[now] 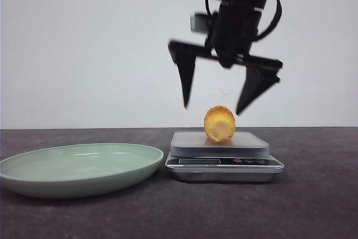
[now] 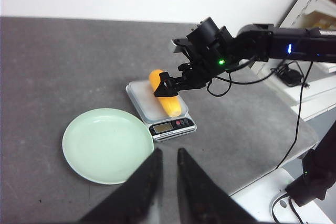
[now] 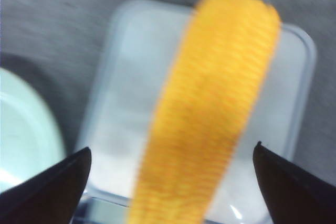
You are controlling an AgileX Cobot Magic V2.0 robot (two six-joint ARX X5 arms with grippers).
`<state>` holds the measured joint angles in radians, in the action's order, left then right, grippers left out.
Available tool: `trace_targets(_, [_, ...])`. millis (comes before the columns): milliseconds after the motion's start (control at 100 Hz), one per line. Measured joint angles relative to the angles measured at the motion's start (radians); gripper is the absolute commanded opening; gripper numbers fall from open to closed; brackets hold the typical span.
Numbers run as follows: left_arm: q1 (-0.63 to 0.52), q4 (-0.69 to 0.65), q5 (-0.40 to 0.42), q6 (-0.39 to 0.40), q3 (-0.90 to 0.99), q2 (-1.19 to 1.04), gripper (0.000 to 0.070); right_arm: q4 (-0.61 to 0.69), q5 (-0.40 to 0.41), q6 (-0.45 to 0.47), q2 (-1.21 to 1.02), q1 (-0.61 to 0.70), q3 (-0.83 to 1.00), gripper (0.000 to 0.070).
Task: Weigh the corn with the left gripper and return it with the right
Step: 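Lower the right gripper onto the corn on the scale and close it, then lift the corn with the right gripper and carry it over the plate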
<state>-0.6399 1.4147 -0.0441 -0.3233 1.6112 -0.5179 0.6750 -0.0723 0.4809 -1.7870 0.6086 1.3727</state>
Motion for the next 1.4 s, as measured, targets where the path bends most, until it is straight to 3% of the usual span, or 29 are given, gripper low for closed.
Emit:
trace_targets(120, [0.000, 0.000, 0.008, 0.008, 0.000, 0.000, 0.0012, 0.032, -0.028, 0.013, -0.023, 0.000, 0.000, 0.0218])
trace_targets(270, [0.000, 0.000, 0.024, 0.018, 0.000, 0.000, 0.0012, 0.037, -0.028, 0.019, -0.029, 0.000, 0.000, 0.0000])
trace_targets(620, [0.000, 0.000, 0.042, 0.048, 0.000, 0.000, 0.0012, -0.030, -0.010, 0.010, 0.016, -0.002, 0.036, 0.0000])
trace_targets(840, [0.000, 0.000, 0.051, 0.066, 0.000, 0.000, 0.0012, -0.119, -0.010, -0.041, 0.185, 0.016, 0.285, 0.0000])
trace_targets(1020, [0.000, 0.000, 0.073, 0.072, 0.000, 0.000, 0.0012, -0.117, -0.006, -0.063, 0.201, 0.074, 0.452, 0.0000])
trace_targets(1400, [0.000, 0.000, 0.073, 0.096, 0.000, 0.000, 0.0012, -0.034, 0.024, -0.037, 0.102, 0.227, 0.461, 0.0000])
